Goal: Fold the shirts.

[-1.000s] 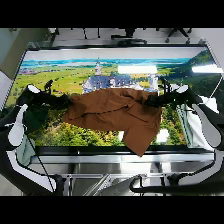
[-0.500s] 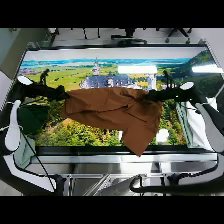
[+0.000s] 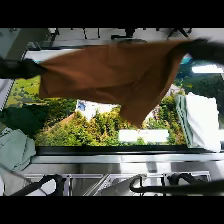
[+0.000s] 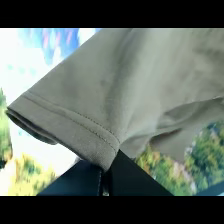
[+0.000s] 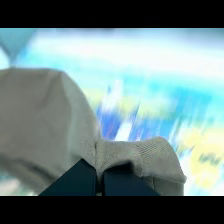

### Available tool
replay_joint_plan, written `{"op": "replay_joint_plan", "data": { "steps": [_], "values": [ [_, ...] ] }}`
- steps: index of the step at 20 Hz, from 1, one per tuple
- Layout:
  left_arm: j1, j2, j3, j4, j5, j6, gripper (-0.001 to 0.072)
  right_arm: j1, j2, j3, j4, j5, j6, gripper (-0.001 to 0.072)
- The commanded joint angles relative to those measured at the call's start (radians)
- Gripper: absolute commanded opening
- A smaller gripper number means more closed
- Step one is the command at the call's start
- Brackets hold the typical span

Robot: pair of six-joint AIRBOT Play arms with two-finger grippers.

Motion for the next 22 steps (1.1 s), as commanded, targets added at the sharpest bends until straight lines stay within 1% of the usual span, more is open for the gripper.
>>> {"op": "replay_joint_plan", "data": {
  "steps": [1, 2, 4, 6, 9, 11, 13, 14, 16, 19, 22],
  "values": [
    [0.001, 0.226, 0.116, 0.011, -0.011, -0.001, 0.0016, -0.049, 0.216, 0.11, -0.096, -0.056, -0.007, 0.0016],
    [0.003, 0.275, 0.153, 0.027, -0.011, 0.006, 0.0017, -0.056, 0.253, 0.125, -0.121, -0.069, -0.007, 0.0017],
    [0.006, 0.364, 0.212, 0.123, -0.011, 0.006, 0.0017, -0.06, 0.298, 0.147, -0.137, -0.081, -0.007, 0.0016],
    [0.006, 0.425, 0.21, 0.203, -0.012, 0.005, 0.0016, -0.06, 0.299, 0.156, -0.137, -0.089, -0.008, 0.0017],
    [0.006, 0.484, 0.075, 0.217, 0.01, 0.006, 0.0017, -0.06, 0.231, 0.156, -0.135, -0.087, -0.007, 0.0016],
    [0.005, 0.476, -0.066, 0.19, 0.043, 0.008, 0.0017, -0.06, 0.127, 0.156, -0.109, -0.056, -0.008, 0.0017],
    [0.003, 0.419, -0.209, 0.131, 0.066, 0.011, 0.0018, -0.058, -0.008, 0.156, -0.049, 0.007, -0.018, 0.0017],
    [-0.005, 0.372, -0.281, 0.095, 0.086, 0.019, 0.0018, -0.053, -0.098, 0.151, 0.003, 0.05, -0.041, 0.0018],
    [-0.043, 0.258, -0.418, 0.085, 0.167, 0.06, 0.0019, -0.009, -0.292, 0.13, 0.041, 0.1, -0.067, 0.0017],
    [-0.093, 0.044, -0.603, 0.088, 0.345, 0.114, 0.002, 0.071, -0.602, 0.082, 0.041, 0.087, -0.105, 0.0017],
    [-0.091, -0.224, -0.651, 0.079, 0.493, 0.126, 0.0022, 0.123, -0.859, 0.082, 0.053, 0.02, -0.104, 0.0017]
  ]
}}
